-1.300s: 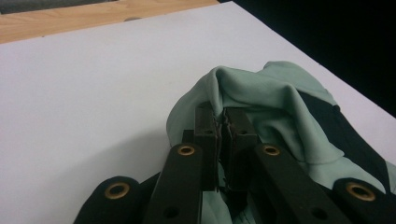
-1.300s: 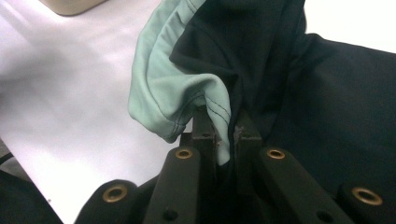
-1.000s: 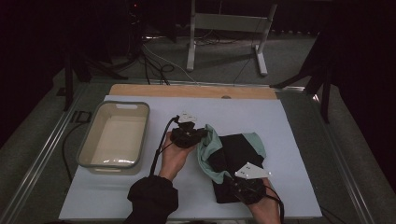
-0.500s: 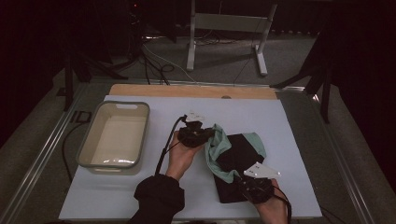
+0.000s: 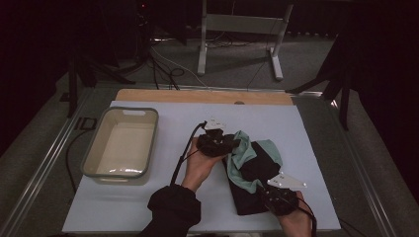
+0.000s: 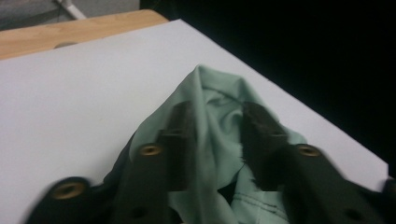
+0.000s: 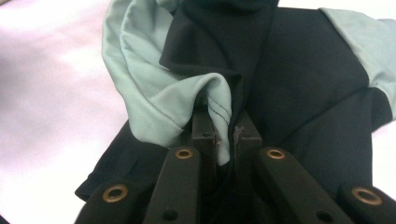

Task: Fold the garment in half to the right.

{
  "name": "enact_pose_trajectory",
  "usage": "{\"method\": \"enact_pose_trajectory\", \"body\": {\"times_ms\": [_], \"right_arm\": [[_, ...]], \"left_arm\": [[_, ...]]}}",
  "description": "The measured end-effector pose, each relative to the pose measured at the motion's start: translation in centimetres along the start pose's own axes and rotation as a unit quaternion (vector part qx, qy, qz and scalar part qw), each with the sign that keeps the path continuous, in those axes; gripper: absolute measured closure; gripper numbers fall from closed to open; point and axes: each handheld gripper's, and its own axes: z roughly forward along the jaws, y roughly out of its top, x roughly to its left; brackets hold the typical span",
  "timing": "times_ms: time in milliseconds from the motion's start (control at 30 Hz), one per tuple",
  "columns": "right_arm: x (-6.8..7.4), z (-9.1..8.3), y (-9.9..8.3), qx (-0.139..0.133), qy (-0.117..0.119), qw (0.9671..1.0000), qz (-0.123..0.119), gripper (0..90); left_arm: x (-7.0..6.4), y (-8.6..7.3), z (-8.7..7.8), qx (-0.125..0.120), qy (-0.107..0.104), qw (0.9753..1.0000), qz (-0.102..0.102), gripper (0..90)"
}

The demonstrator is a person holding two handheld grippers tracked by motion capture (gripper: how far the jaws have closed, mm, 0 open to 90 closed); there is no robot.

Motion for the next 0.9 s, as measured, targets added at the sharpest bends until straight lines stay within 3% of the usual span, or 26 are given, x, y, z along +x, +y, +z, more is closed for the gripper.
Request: {"method": "enact_pose_trajectory", "body": {"times_ms": [33,100,333,467,567,900], "right_arm": [[-0.1,-0.1,-0.1,0.002,-0.002,1.0,0.003,83.7],[-0.2,-0.1,-0.1,0.002,-0.003,1.0,0.004,83.7],[-0.4,-0.1,-0.2,0.0,-0.005,0.9999,0.012,83.7],[-0.7,-0.2,-0.2,-0.001,-0.006,0.9997,0.022,83.6],[-1.1,-0.4,-0.2,-0.005,-0.009,0.9994,0.033,83.7],[-1.7,-0.6,-0.4,-0.004,-0.017,0.9988,0.047,83.6]], "left_arm": [[-0.1,0.0,-0.1,-0.005,-0.002,1.0,0.002,56.2],[-0.1,0.1,-0.3,-0.015,-0.009,0.9998,0.005,53.0],[-0.2,0.3,0.3,-0.009,-0.021,0.9997,0.003,54.4],[-0.7,0.5,0.9,-0.004,-0.037,0.999,0.023,52.2],[-0.9,0.4,1.2,-0.003,-0.043,0.9989,0.021,50.0],[-0.8,0.2,0.6,-0.01,-0.029,0.9995,0.011,39.2]]}}
